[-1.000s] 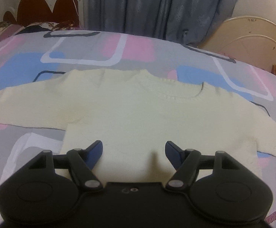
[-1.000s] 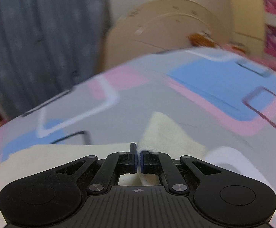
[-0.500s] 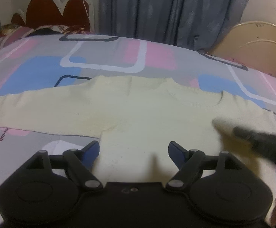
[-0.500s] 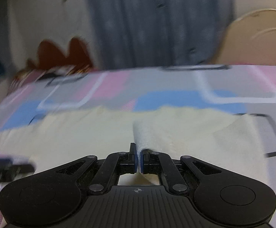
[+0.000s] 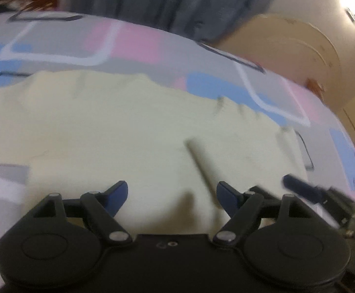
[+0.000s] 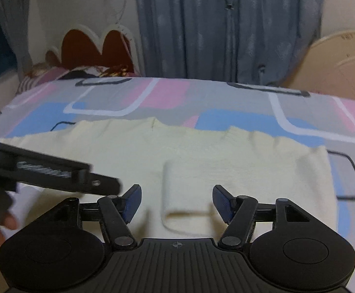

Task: Fold small clothes
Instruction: 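Carry the cuff with the right gripper across the sweater body and release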

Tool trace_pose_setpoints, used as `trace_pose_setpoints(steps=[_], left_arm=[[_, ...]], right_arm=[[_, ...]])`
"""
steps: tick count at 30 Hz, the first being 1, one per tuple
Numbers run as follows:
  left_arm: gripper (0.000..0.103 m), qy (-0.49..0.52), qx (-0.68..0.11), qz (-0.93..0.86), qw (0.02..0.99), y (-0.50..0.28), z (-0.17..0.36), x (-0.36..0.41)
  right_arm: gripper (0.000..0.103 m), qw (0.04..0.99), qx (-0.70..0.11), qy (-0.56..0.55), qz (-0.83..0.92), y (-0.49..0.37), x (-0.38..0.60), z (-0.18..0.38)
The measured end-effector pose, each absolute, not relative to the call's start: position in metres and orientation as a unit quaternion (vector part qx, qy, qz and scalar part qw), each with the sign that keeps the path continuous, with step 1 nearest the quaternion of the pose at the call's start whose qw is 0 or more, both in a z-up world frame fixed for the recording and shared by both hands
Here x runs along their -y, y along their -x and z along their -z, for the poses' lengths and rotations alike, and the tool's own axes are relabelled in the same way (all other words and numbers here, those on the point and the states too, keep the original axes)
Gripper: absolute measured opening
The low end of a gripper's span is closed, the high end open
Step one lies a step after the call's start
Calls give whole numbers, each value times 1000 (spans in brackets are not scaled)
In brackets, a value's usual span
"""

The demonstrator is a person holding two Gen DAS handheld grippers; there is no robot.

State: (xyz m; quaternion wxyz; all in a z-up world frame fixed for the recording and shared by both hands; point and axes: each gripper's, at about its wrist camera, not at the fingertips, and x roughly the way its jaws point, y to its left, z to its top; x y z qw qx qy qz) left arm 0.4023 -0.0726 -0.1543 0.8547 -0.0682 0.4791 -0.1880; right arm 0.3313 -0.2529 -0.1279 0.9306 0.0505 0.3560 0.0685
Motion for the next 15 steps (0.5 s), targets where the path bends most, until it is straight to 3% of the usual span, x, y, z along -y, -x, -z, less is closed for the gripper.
trace_pose_setpoints(steps=[4, 9, 15], left_arm=[[61, 11, -481, 235, 844, -390, 164, 112], [52, -38, -460, 216, 860, -390, 182, 145], [33, -22, -424, 193, 885, -398, 185, 144]], right_arm=[[64, 929, -368, -40, -7, -316, 286, 131], [64, 922, -382, -42, 42, -305, 313, 140], [64, 912, -402, -49, 66, -299, 336, 153]])
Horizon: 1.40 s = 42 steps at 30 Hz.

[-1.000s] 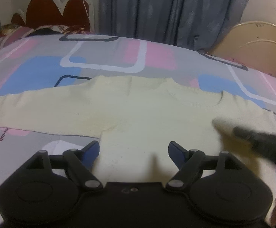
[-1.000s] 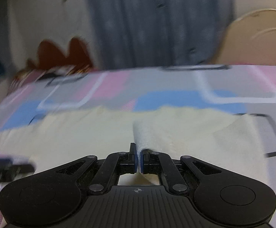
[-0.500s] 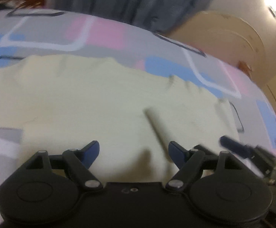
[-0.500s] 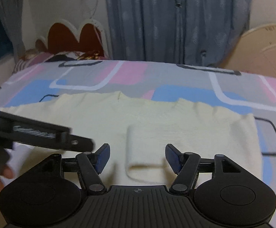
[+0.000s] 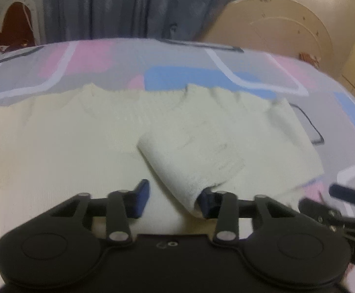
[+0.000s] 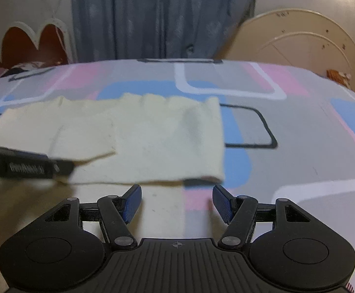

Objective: Fold small clothes

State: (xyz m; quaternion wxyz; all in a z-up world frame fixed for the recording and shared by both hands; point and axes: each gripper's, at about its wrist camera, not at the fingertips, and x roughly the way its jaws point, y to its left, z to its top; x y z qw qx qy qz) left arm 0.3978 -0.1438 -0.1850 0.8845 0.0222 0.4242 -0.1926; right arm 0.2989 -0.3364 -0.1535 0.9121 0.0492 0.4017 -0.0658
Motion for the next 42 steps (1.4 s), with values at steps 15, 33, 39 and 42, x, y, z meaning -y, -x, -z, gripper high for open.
trace_pose_setpoints(steps=[15, 33, 39, 42], left_arm=[[3, 110, -303, 99, 942, -413, 150, 63], [70, 166, -351, -18, 921, -415, 177, -10], [68, 185, -360, -41, 914, -403, 175, -35], [68, 181, -350, -39, 918, -393, 169, -40]], right_arm=[[63, 910, -398, -85, 84, -326, 347, 163], [7, 903, -413, -80, 85, -331, 350, 168], [7, 902, -414, -81, 90, -324, 353, 165], [7, 907, -401, -91, 90, -319, 357, 156]])
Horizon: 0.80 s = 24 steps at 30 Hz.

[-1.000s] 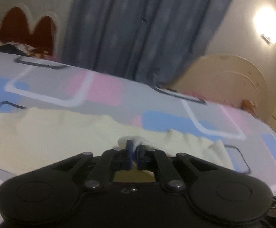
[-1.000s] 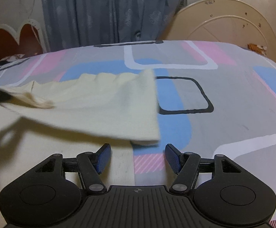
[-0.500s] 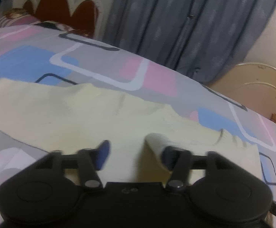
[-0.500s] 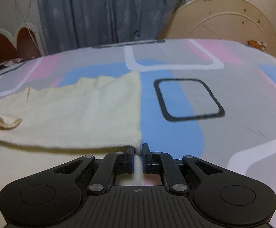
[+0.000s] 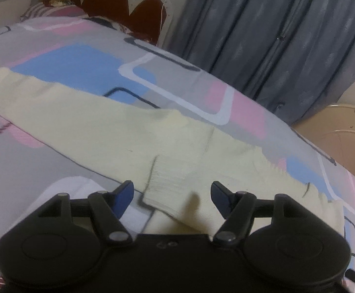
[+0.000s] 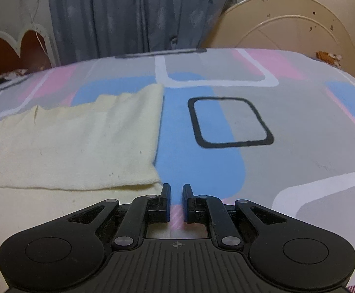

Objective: Fold small clothes

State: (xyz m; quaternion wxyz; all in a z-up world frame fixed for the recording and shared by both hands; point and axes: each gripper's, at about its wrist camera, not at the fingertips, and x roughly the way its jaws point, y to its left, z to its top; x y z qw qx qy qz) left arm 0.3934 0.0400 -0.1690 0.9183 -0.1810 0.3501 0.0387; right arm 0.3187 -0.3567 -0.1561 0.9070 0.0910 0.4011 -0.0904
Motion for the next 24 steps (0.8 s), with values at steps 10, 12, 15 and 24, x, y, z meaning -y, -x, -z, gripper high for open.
trace_pose_setpoints(steps=[10, 12, 15, 24], left_arm=[[67, 158, -367, -21, 916, -414, 179, -32], [67, 161, -374, -24, 913, -417, 182, -35], [67, 158, -381, -20, 911, -420, 186, -38], [51, 156, -399, 2, 903, -422, 193, -36]], right_arm=[[10, 905, -404, -121, 62, -370, 361, 157], [28, 903, -405, -127, 65, -382, 364, 161], [63, 907, -394, -133, 74, -396, 370, 161], [63, 916, -359, -163, 77, -421, 385, 150]])
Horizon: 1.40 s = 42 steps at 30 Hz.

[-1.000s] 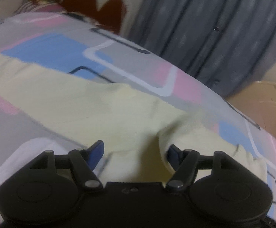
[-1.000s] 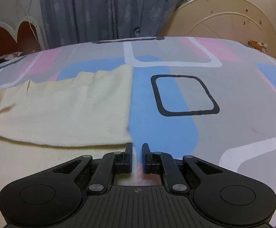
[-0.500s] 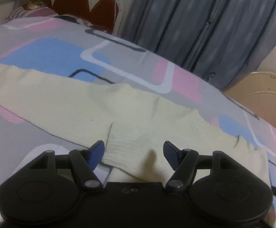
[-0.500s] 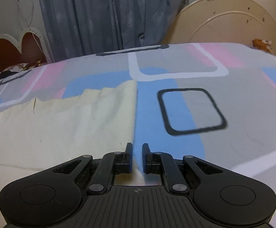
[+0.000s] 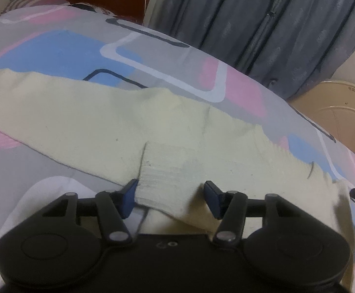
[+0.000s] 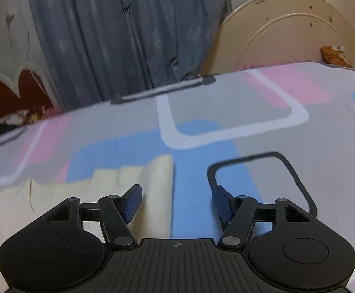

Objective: Fold small clothes

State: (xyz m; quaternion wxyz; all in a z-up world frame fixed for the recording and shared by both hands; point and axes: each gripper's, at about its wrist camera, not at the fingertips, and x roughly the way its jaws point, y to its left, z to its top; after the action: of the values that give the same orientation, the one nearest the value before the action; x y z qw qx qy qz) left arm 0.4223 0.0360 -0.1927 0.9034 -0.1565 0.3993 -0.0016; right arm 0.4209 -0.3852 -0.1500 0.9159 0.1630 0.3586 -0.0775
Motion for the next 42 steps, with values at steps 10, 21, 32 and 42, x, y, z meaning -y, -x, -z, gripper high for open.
trace_pose_setpoints(steps=[10, 21, 32, 42], left_arm=[[12, 150, -359, 15, 921, -415, 180, -29], [27, 93, -373, 3, 923, -435, 196, -15], [56, 67, -339, 8, 938, -413, 169, -10], [60, 20, -369, 26, 929, -419, 193, 12]], right_arm=[[7, 914, -380, -127, 57, -429, 364, 164], [0, 909, -386, -113, 113, -412, 396, 169], [63, 916, -379, -123, 41, -375, 369, 146], [7, 894, -415, -161, 57, -352, 376, 169]])
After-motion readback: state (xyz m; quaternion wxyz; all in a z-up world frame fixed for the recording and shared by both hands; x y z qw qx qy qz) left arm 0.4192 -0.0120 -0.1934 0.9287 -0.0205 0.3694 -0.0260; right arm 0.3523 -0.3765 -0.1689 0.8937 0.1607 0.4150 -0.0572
